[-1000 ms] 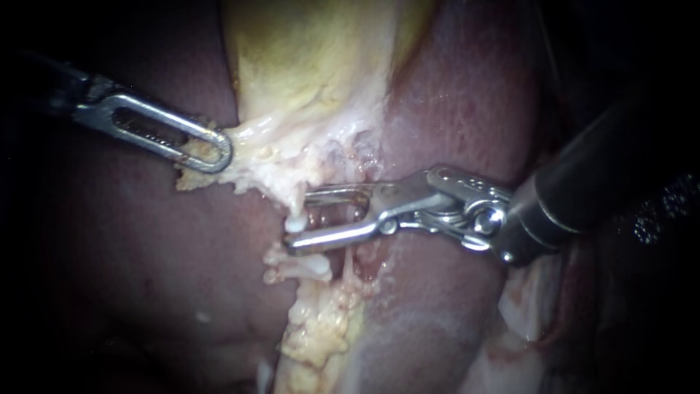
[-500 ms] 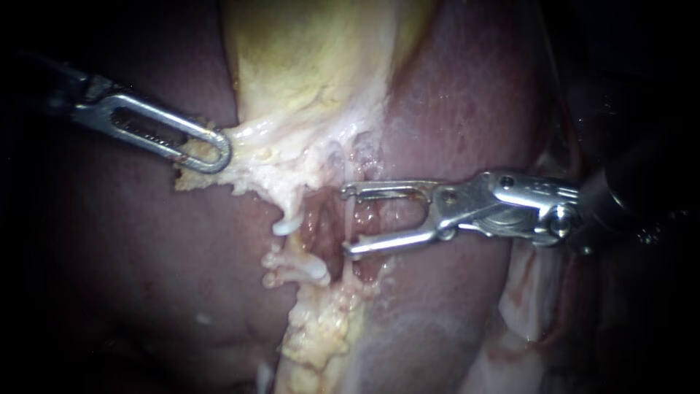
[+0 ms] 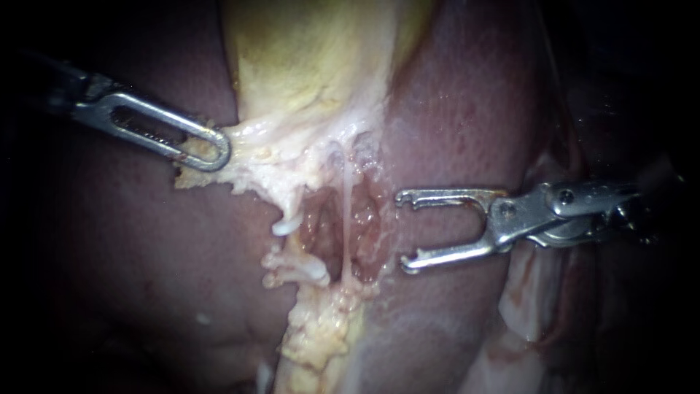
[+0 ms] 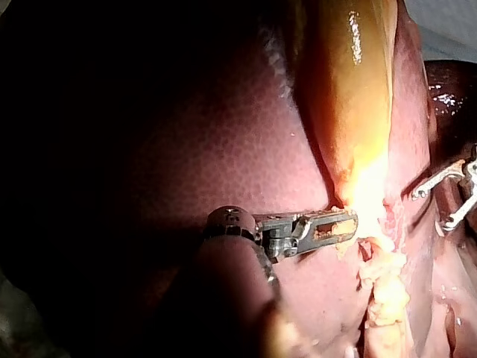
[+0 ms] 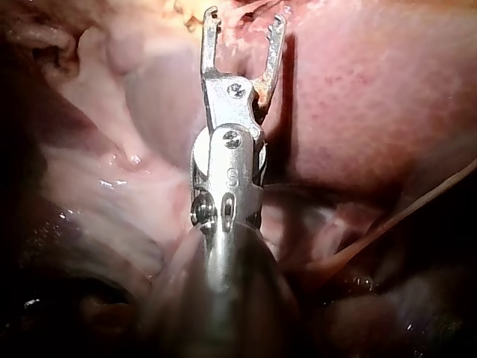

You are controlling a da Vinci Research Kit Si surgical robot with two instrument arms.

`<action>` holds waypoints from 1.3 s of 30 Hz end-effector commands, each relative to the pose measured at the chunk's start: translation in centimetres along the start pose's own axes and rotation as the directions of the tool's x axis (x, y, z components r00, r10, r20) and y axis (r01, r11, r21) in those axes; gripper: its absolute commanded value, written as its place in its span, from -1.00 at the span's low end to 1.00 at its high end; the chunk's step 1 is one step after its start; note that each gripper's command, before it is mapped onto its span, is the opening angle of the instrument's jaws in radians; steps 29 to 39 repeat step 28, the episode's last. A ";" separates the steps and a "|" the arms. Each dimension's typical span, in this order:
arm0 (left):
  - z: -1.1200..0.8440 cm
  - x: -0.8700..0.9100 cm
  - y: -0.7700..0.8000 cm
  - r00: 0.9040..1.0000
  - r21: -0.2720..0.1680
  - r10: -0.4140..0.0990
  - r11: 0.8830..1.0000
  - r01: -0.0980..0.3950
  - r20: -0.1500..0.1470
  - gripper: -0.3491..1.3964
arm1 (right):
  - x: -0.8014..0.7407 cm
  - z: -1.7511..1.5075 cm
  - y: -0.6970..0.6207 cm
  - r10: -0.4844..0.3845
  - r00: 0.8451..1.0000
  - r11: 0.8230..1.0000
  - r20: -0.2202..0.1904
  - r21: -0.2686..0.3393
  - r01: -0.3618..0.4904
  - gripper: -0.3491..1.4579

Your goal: Going back third clip left tube

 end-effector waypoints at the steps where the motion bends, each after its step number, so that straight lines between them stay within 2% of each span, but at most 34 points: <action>1: 0.03 0.01 -0.01 1.000 0.002 0.000 1.000 0.000 -0.001 -1.00 | 0.00 -0.01 0.01 -0.006 1.000 1.000 0.000 -0.002 0.006 -0.06; 6: 0.16 0.04 -0.09 1.000 0.008 0.002 1.000 -0.002 -0.006 -1.00 | 0.01 -0.04 0.01 -0.010 1.000 1.000 0.001 -0.009 0.010 -0.06; 11: 0.41 0.07 -0.24 1.000 0.018 0.006 1.000 -0.006 -0.014 -1.00 | 0.02 -0.04 0.00 -0.010 1.000 1.000 0.001 -0.008 0.010 -0.06; 17: 0.63 0.05 -0.40 1.000 0.017 0.013 1.000 -0.013 -0.005 -1.00 | 0.03 -0.04 -0.01 -0.010 1.000 1.000 0.001 -0.008 0.010 -0.06; 39: 0.60 0.06 -0.40 1.000 0.014 0.012 1.000 -0.012 -0.003 -1.00 | 0.05 -0.04 -0.02 -0.009 1.000 1.000 0.000 -0.008 0.009 -0.06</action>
